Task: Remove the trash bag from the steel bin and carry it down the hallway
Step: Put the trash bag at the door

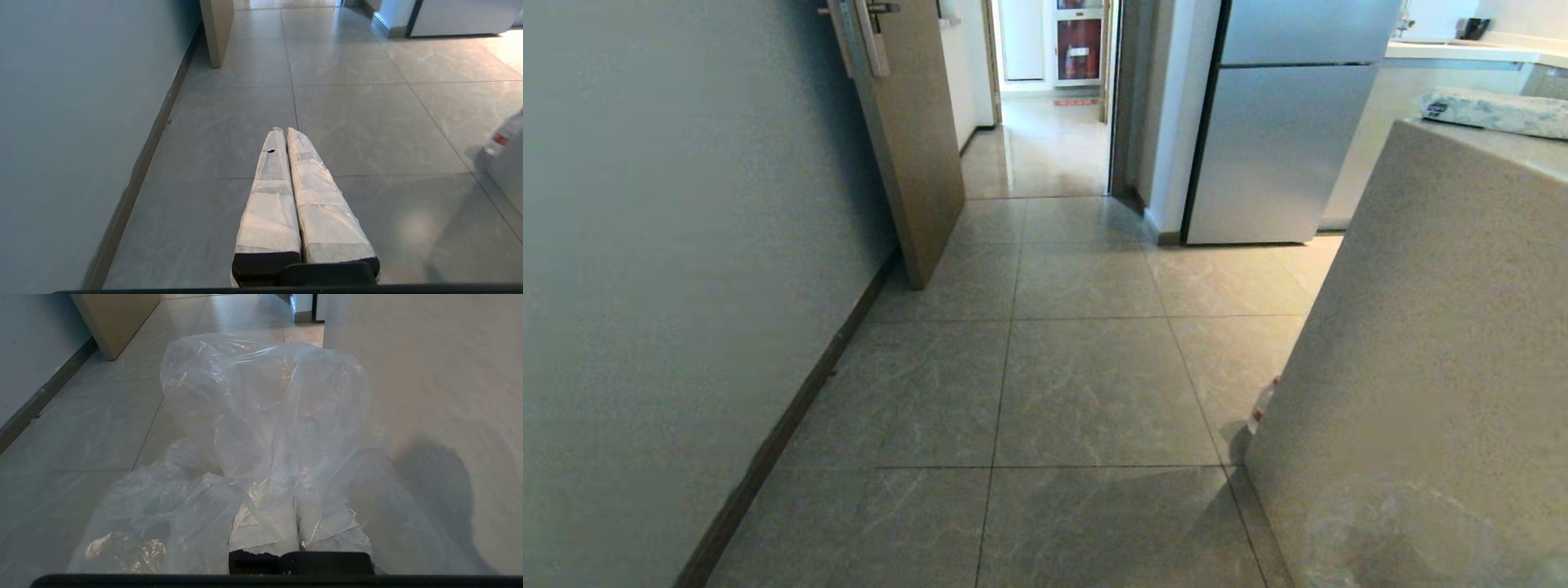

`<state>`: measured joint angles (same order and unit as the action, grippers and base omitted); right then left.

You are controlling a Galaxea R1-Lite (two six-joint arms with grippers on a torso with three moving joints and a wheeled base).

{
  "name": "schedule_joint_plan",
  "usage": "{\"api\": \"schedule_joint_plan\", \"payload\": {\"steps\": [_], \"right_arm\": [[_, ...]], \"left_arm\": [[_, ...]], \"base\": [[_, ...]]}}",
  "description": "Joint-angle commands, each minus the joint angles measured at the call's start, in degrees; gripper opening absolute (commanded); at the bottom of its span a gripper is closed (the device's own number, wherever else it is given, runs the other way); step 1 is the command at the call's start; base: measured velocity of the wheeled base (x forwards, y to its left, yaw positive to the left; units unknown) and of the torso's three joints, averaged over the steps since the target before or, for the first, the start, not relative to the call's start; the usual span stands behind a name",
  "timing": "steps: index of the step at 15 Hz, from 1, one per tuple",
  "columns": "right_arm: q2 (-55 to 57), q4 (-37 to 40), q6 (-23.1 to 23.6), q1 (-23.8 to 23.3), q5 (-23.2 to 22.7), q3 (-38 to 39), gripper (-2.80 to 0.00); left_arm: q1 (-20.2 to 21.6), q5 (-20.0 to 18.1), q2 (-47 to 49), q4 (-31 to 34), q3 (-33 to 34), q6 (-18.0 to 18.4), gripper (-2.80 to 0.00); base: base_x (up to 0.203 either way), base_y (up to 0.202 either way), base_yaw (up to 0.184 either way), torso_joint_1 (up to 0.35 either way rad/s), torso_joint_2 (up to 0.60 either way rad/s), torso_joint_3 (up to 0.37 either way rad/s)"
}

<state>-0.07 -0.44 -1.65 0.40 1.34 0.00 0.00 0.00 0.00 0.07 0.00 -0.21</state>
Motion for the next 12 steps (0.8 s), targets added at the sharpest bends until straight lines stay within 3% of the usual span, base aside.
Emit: {"api": "schedule_joint_plan", "payload": {"steps": [1, 12], "right_arm": [[0.1, 0.0, 0.0, 0.0, 0.0, 0.1, -2.8], [0.1, 0.0, 0.0, 0.0, 0.0, 0.1, -2.8]], "left_arm": [[0.0, 0.0, 0.0, 0.0, 0.0, 0.0, -2.8], [0.0, 0.0, 0.0, 0.0, 0.1, -0.1, -2.8]], "base": [[0.187, 0.0, 0.0, 0.004, 0.0, 0.002], [0.191, 0.0, 0.002, 0.002, 0.0, 0.002]]}}
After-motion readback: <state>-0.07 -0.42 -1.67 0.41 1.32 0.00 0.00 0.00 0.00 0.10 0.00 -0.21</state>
